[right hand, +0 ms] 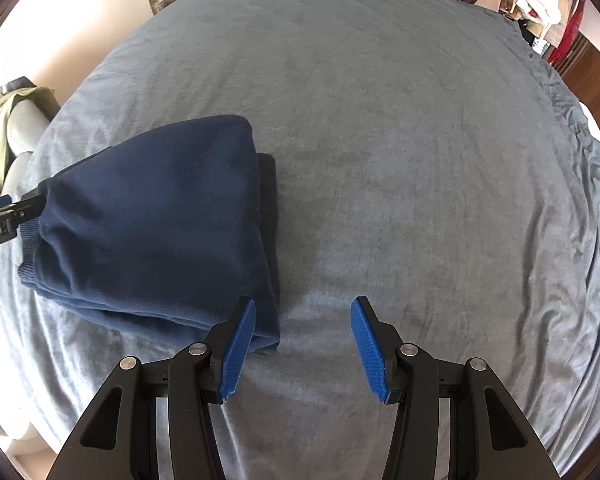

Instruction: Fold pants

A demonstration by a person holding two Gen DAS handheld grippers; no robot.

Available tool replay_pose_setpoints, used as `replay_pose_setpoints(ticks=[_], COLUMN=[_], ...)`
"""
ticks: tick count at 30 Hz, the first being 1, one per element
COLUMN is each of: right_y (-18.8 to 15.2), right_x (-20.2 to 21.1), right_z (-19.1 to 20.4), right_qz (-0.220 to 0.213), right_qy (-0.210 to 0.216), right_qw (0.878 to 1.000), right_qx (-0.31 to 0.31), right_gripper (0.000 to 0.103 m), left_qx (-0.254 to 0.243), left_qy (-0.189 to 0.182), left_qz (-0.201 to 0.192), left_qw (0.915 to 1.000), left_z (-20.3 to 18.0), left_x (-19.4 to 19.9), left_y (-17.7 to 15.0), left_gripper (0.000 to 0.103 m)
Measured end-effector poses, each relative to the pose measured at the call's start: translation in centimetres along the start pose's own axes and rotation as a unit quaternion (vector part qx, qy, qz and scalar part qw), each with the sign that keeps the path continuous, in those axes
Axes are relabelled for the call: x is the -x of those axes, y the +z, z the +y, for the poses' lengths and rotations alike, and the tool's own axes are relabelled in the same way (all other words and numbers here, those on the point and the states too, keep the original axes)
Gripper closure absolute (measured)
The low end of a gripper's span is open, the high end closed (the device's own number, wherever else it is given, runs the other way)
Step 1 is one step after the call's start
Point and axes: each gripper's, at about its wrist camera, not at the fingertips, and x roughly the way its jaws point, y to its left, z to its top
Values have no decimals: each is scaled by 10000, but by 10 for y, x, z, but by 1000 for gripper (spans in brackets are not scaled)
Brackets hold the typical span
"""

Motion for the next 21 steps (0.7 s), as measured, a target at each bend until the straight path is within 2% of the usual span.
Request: replay_pose_setpoints(ticks=[4, 8, 12, 16, 17, 18, 20, 21], right_y=[-1, -5, -14, -29, -33, -39, -49, -57], right_x=[3, 14, 39, 72, 82, 94, 112, 122], right_z=[0, -12, -31, -52, -59, -67, -81, -88], right_qz=[-19, -85, -542, -1006, -1128, -1258, -1511, -1693], right_qy=[-42, -128, -25, 155, 216, 278, 331, 334], right_qw=[10000, 9999, 9985, 9946, 9931, 9912, 9875, 9844], right_qx=[38, -40, 23, 214, 256, 296, 316, 335], right_gripper=[53, 53, 53, 53, 47, 33, 26, 26], left_qx=[42, 118, 294, 475, 544, 610, 747, 823], left_qy=[127, 341, 311, 143, 79, 6, -138, -204], left_qz=[-298, -868, -1275, -1604, -1692, -1760, -1849, -1880], left_qw=[9995, 9956, 9909, 9858, 9840, 9825, 9798, 9785], left_z=[1, -5, -21, -44, -51, -59, -71, -77], left_x=[22, 69, 119, 162, 172, 180, 193, 198], left_y=[-5, -21, -49, -80, -91, -102, -118, -127], left_gripper=[21, 21, 21, 14, 13, 12, 9, 7])
